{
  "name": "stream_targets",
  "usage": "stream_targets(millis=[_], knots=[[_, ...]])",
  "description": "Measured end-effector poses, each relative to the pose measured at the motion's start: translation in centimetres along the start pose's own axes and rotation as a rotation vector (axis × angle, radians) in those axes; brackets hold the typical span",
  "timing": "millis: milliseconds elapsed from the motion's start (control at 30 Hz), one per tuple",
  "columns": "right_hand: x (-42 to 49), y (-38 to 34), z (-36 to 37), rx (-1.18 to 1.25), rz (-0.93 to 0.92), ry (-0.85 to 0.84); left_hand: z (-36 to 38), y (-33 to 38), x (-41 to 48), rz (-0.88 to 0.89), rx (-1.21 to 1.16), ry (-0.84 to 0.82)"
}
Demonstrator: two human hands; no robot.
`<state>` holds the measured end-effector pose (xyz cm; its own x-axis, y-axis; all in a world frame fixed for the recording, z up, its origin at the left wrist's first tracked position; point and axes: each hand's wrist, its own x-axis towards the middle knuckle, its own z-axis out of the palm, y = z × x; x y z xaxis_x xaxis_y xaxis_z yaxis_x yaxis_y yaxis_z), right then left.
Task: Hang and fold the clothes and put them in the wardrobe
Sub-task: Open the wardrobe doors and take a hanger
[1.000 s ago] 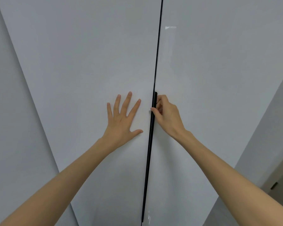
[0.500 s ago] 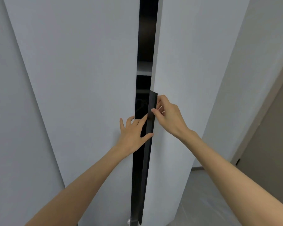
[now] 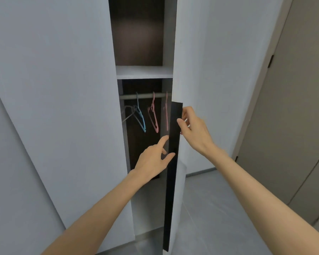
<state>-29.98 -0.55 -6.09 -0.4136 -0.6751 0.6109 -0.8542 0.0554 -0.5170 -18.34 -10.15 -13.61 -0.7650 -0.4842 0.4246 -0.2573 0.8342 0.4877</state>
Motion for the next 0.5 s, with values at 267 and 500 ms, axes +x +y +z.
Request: stream_targets(millis=[267, 500], knots=[[-3.6, 4.5, -6.8, -0.018, 0.057, 0.018, 3.4, 7.1, 1.2, 0.110, 0.042, -0.086], [-5.1, 10.5, -13.9, -0.021, 0.123, 0.004, 7.9, 14.3, 3.4, 0.140, 0.083, -0.126]])
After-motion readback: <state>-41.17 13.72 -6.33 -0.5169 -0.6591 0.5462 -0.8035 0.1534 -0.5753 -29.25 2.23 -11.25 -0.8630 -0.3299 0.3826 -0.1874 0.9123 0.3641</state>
